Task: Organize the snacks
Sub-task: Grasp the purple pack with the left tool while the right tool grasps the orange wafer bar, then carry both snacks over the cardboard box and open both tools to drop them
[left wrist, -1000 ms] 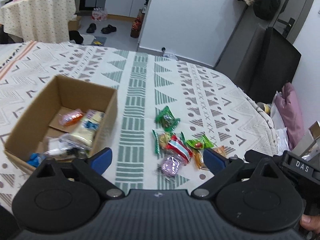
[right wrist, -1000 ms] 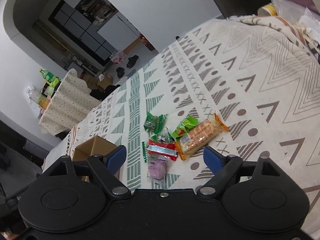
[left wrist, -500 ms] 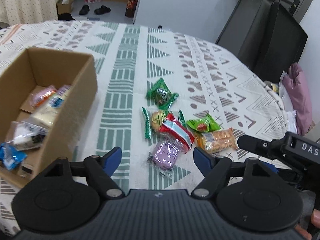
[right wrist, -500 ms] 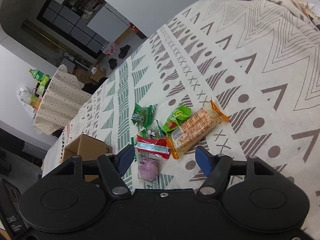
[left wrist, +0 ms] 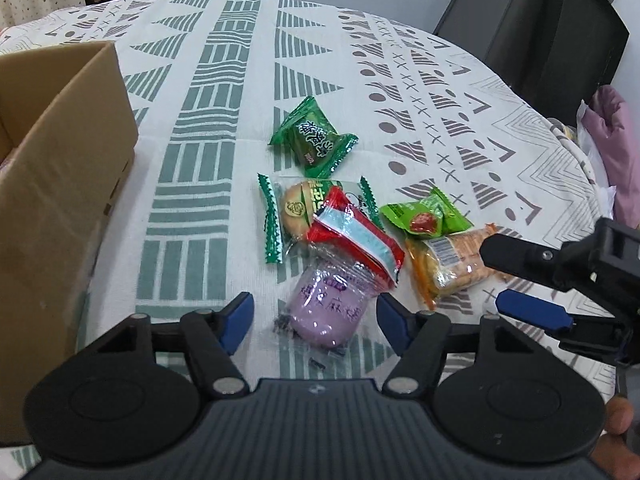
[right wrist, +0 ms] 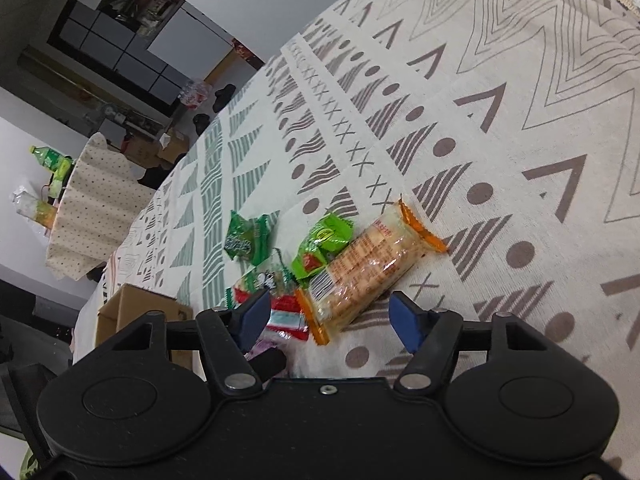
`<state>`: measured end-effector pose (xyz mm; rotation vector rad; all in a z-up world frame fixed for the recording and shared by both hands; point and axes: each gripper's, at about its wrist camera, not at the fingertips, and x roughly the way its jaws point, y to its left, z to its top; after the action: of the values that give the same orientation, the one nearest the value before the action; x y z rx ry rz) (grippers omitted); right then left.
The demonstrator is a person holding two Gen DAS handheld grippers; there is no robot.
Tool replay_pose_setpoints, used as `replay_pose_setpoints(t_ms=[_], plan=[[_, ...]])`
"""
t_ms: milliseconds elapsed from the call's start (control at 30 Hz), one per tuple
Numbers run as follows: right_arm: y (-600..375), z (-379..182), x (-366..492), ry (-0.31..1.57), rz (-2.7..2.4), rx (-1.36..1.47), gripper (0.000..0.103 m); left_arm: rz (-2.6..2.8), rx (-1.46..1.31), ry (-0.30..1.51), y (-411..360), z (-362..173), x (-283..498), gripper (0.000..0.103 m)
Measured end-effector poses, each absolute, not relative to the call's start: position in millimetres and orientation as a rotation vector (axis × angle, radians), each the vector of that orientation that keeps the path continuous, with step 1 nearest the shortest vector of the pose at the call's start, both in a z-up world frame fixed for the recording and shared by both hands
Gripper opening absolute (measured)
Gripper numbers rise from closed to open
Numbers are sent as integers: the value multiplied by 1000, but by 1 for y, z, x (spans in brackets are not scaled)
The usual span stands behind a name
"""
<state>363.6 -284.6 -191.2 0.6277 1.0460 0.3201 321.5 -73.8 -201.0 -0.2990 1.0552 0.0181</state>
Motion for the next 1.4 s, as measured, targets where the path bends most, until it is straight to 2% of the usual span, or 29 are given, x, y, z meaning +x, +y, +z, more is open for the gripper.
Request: replay_pose_setpoints(t_ms=[67,200,300,567,633,800,1167,1300,1400], plan=[[-282,-198,369,1056,314,634,62,18,-279,1044,-77,-201,324,64],[-276,-207,378,1076,309,627,57,16,-282,1060,-80,-201,329,38],[-272,-210,382,1070,292,605,53,26,-310,1068,-78,-201,330,33],[-267,-210,387,1033,246,556,49,57,-355,1069,-62,-198,327,31],[-267,-210,388,1035,233,536,42,65,-361,1072,-60,-197,326,31],[-271,-208,383,1048,235,516,34,86,-365,1073,-57,-193,317,31],[-283,-196,360,1100,217,434,34,129,-362,1087,-52,-185,295,31],[-290,-191,351,1096,174,409,37,153,-351,1106,-52,-188,292,31],[-292,-188,349,1080,145,372,43,160,-339,1120,-53,-191,291,32]])
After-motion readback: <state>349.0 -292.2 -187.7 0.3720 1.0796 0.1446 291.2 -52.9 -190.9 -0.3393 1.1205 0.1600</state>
